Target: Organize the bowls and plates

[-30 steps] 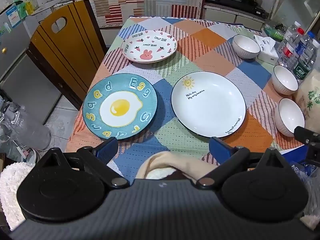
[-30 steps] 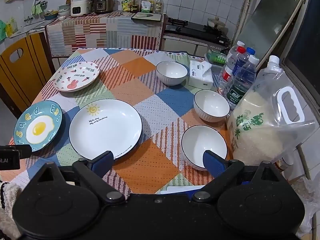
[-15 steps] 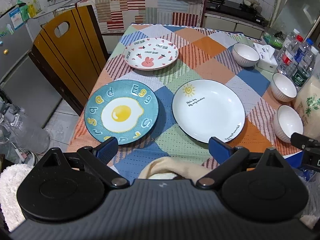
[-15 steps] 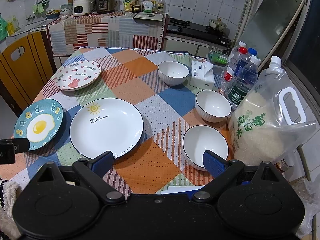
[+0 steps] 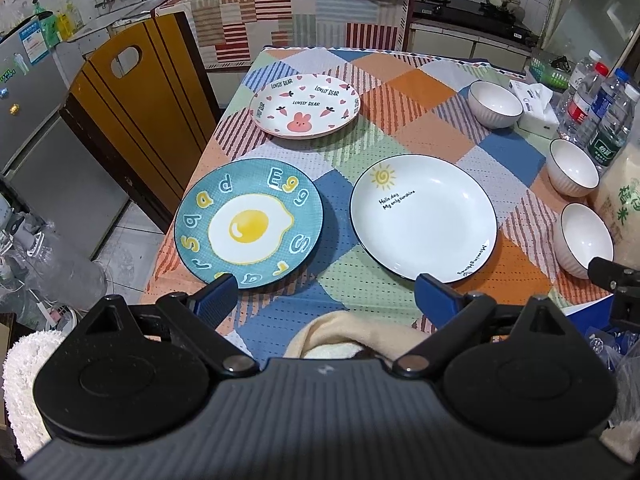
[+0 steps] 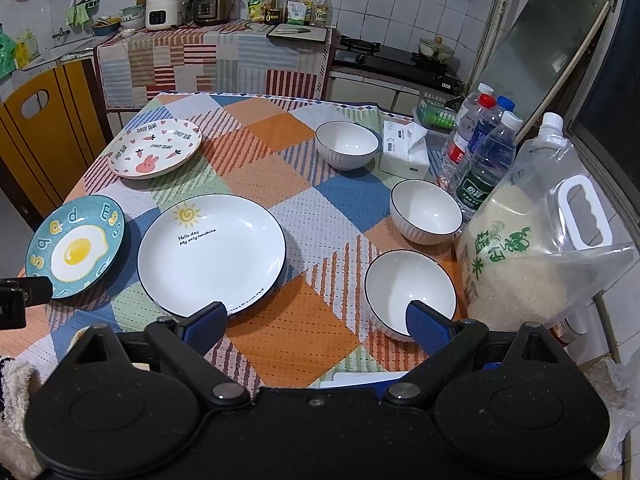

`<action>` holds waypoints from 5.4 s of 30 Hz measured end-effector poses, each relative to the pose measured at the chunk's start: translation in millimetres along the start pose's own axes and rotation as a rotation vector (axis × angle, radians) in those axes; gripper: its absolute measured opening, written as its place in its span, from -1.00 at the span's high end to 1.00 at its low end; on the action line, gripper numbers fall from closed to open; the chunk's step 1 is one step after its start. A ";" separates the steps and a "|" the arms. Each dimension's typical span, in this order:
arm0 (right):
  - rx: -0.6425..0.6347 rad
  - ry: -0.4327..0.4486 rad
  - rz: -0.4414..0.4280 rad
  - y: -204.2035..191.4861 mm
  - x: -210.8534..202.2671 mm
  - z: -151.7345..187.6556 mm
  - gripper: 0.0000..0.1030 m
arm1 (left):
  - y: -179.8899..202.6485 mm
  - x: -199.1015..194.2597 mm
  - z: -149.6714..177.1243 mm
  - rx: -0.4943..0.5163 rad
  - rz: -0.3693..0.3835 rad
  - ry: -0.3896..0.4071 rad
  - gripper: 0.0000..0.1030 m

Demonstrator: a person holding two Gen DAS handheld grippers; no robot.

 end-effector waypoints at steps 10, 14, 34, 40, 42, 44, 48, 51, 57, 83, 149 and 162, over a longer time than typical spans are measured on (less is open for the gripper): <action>0.000 0.000 0.003 0.1 -0.2 -0.6 -0.90 | -0.2 -1.6 1.2 -0.011 0.004 0.011 -0.88; -0.002 0.001 0.003 0.0 -0.5 -0.5 -0.90 | -1.0 -2.3 2.0 -0.015 0.001 0.024 -0.88; -0.005 -0.007 0.002 -0.2 3.7 0.0 -0.90 | -1.8 -2.4 2.1 -0.017 0.023 0.043 -0.89; -0.006 -0.014 -0.001 -0.4 6.8 0.8 -0.90 | -1.3 2.8 5.2 -0.026 0.026 0.029 -0.89; -0.006 -0.014 -0.001 -0.2 7.3 0.7 -0.90 | -1.8 3.6 5.4 -0.027 0.027 0.029 -0.89; -0.006 -0.014 -0.002 0.0 7.7 0.9 -0.90 | -1.9 3.6 5.3 -0.027 0.027 0.031 -0.89; -0.020 -0.010 -0.003 -0.4 8.7 -0.1 -0.90 | 1.5 8.0 4.3 -0.016 0.023 0.033 -0.89; -0.100 0.045 -0.014 -2.3 10.5 -9.7 -0.91 | 9.9 14.3 -2.4 0.055 0.016 0.033 -0.89; -0.180 0.219 -0.082 4.6 30.0 -30.7 -0.91 | 20.6 46.8 -23.3 0.113 0.038 0.003 -0.87; 0.168 0.127 -0.455 -6.3 207.9 24.4 0.05 | 26.3 204.3 -0.3 -0.059 0.097 -0.220 -0.13; 0.009 0.003 -0.236 53.5 276.7 -86.8 0.47 | 115.2 255.0 -82.4 0.002 0.154 -0.285 0.36; -0.049 0.094 -0.454 30.3 200.6 -90.9 0.13 | 74.7 194.1 -74.2 0.113 0.093 -0.283 0.31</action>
Point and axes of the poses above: each gripper's, at about its wrist camera, not at the fingertips, and x roughly the way its jaws point, y to its right, z to its underside, the point moved 4 cm from there along x, roughly the way its jaws point, and after that the axes turned 11 degrees about -x, right-handed, at the moved point
